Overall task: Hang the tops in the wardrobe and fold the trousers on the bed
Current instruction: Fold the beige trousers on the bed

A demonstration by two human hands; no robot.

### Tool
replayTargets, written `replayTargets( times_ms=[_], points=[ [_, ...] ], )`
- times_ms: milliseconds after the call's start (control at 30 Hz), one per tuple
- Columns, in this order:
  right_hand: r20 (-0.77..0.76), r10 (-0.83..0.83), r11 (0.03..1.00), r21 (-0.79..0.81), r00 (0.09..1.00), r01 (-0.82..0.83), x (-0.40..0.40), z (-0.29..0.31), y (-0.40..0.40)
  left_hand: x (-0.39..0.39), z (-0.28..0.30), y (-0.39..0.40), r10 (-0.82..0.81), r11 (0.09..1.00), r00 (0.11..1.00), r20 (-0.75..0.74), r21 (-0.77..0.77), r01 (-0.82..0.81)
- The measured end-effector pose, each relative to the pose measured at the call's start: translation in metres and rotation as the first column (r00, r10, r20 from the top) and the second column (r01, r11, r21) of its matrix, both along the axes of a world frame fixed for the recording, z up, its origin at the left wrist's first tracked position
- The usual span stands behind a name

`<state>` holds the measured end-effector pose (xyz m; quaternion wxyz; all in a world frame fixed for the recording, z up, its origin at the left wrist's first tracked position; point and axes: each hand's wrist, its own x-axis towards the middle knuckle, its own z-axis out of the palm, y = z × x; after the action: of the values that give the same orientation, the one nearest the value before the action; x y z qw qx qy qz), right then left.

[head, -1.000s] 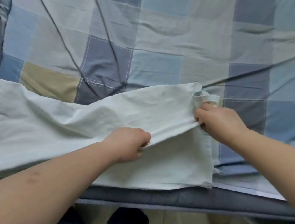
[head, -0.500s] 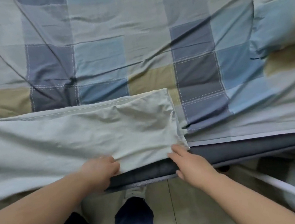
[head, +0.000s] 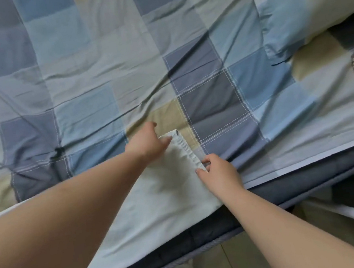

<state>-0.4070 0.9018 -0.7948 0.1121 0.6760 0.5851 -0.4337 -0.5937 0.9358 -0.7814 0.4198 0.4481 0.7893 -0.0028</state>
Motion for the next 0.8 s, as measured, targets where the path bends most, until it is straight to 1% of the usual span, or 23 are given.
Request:
replayTargets(
  times_ms=[33, 67, 133, 167, 200, 233, 267, 300, 333, 367, 400, 433, 500, 567, 633, 700, 733, 800],
  points=[
    [-0.014, 0.005, 0.999, 0.037, 1.0, -0.004, 0.001, 0.001, -0.002, 0.0, -0.001, 0.01, -0.008, 0.996, 1.0, 0.023, -0.084, 0.01],
    [-0.036, 0.01, 0.997, 0.079, 0.999, -0.007, 0.003, 0.001, -0.005, 0.001, -0.001, 0.018, -0.027, 0.992, 0.998, 0.063, -0.118, 0.034],
    [-0.11, 0.025, 0.99, 0.14, 0.994, -0.01, 0.004, 0.002, -0.014, 0.001, 0.0, 0.028, 0.003, 0.997, 0.983, 0.185, -0.079, 0.012],
    [-0.153, 0.023, 0.989, 0.145, 0.988, -0.001, 0.004, 0.002, -0.019, 0.001, 0.0, 0.033, 0.052, 0.998, 0.961, 0.271, -0.049, -0.04],
    [-0.18, 0.015, 0.992, 0.128, 0.984, 0.009, 0.005, 0.001, -0.024, 0.002, -0.001, 0.037, 0.11, 0.994, 0.931, 0.348, -0.043, -0.102],
    [-0.19, 0.01, 0.995, 0.103, 0.982, 0.01, 0.006, -0.001, -0.028, 0.002, -0.003, 0.039, 0.143, 0.99, 0.912, 0.385, -0.037, -0.139],
    [-0.182, 0.004, 0.997, 0.08, 0.983, 0.011, 0.009, -0.004, -0.032, 0.003, -0.007, 0.04, 0.127, 0.991, 0.922, 0.366, -0.017, -0.13],
    [-0.169, -0.004, 0.998, 0.066, 0.986, 0.015, 0.011, -0.007, -0.035, 0.002, -0.011, 0.041, 0.046, 0.998, 0.959, 0.281, 0.016, -0.052],
    [-0.162, -0.021, 0.998, 0.057, 0.987, 0.03, 0.012, -0.01, -0.038, 0.0, -0.016, 0.041, -0.102, 0.995, 0.986, 0.133, 0.032, 0.098],
    [-0.162, -0.046, 0.997, 0.05, 0.986, 0.055, 0.014, -0.012, -0.039, -0.003, -0.021, 0.04, -0.272, 0.962, 0.962, -0.017, 0.006, 0.272],
    [-0.168, -0.07, 0.997, 0.029, 0.983, 0.076, 0.015, -0.013, -0.038, -0.005, -0.024, 0.04, -0.402, 0.915, 0.91, -0.104, -0.035, 0.401],
    [-0.176, -0.087, 0.996, -0.017, 0.98, 0.086, 0.016, -0.013, -0.037, -0.006, -0.026, 0.042, -0.48, 0.877, 0.868, -0.126, -0.075, 0.474],
    [-0.206, -0.133, 0.985, -0.139, 0.969, 0.105, 0.019, -0.015, -0.033, -0.008, -0.025, 0.047, -0.548, 0.834, 0.832, -0.079, -0.119, 0.538],
    [-0.23, -0.155, 0.975, -0.192, 0.961, 0.112, 0.023, -0.015, -0.028, -0.008, -0.023, 0.053, -0.588, 0.799, 0.809, -0.027, -0.176, 0.575],
    [-0.249, -0.131, 0.98, -0.176, 0.96, 0.088, 0.026, -0.012, -0.026, -0.008, -0.019, 0.059, -0.626, 0.764, 0.78, -0.016, -0.213, 0.609],
    [-0.271, -0.1, 0.989, -0.131, 0.957, 0.066, 0.03, -0.009, -0.023, -0.006, -0.011, 0.07, -0.632, 0.753, 0.775, 0.007, -0.234, 0.615],
    [-0.276, -0.087, 0.993, -0.101, 0.957, 0.061, 0.031, -0.007, -0.021, -0.005, -0.006, 0.075, -0.628, 0.749, 0.777, 0.028, -0.247, 0.615],
    [-0.293, -0.091, 0.996, -0.049, 0.952, 0.08, 0.036, -0.002, -0.016, 0.001, 0.005, 0.086, -0.654, 0.711, 0.754, 0.059, -0.294, 0.639]
  ],
)
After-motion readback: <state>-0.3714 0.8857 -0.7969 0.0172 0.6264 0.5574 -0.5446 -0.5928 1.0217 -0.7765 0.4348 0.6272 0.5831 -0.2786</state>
